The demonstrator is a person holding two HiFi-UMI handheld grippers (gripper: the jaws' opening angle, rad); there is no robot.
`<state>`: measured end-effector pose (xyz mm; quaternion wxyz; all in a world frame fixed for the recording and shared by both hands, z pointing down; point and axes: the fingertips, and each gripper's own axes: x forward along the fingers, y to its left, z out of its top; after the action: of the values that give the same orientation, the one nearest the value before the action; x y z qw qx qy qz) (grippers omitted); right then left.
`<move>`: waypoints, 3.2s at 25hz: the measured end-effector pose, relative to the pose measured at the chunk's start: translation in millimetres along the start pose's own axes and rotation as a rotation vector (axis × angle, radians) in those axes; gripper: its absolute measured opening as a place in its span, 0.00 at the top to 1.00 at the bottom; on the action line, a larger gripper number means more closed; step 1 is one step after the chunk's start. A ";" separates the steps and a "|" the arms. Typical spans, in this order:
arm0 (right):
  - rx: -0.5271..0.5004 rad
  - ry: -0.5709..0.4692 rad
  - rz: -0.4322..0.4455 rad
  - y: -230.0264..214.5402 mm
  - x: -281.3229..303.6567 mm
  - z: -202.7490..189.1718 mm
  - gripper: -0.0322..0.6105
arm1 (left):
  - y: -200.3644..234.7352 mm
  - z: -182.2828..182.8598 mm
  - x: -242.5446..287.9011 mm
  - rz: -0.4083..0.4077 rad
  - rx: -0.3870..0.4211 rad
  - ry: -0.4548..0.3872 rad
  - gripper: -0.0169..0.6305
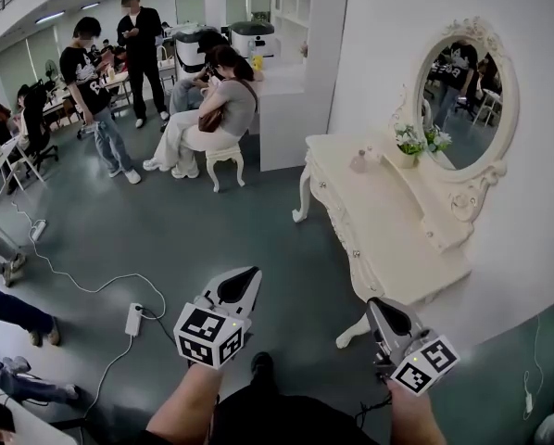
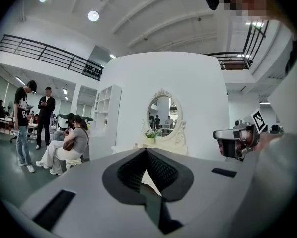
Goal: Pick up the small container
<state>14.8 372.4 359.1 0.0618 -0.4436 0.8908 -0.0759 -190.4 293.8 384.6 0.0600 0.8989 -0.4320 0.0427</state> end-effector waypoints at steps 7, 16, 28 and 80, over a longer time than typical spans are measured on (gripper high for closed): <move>0.024 0.025 -0.015 -37.6 82.0 -0.2 0.93 | 67.1 13.5 62.7 -0.015 0.018 0.021 0.97; 0.023 0.053 -0.034 -66.5 170.0 0.2 0.94 | 140.2 16.7 109.9 -0.035 0.004 0.037 0.97; 0.009 0.064 -0.054 -81.3 233.2 7.4 0.93 | 196.4 22.9 131.1 -0.058 -0.002 0.033 0.97; 0.079 0.038 -0.263 -471.0 450.8 66.3 0.93 | 316.9 96.0 585.7 -0.246 0.044 0.087 0.97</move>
<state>124.5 -273.7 364.3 0.0520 -0.5521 0.8224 -0.1266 -70.7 -368.3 387.5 0.0635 0.9435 -0.3145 0.0834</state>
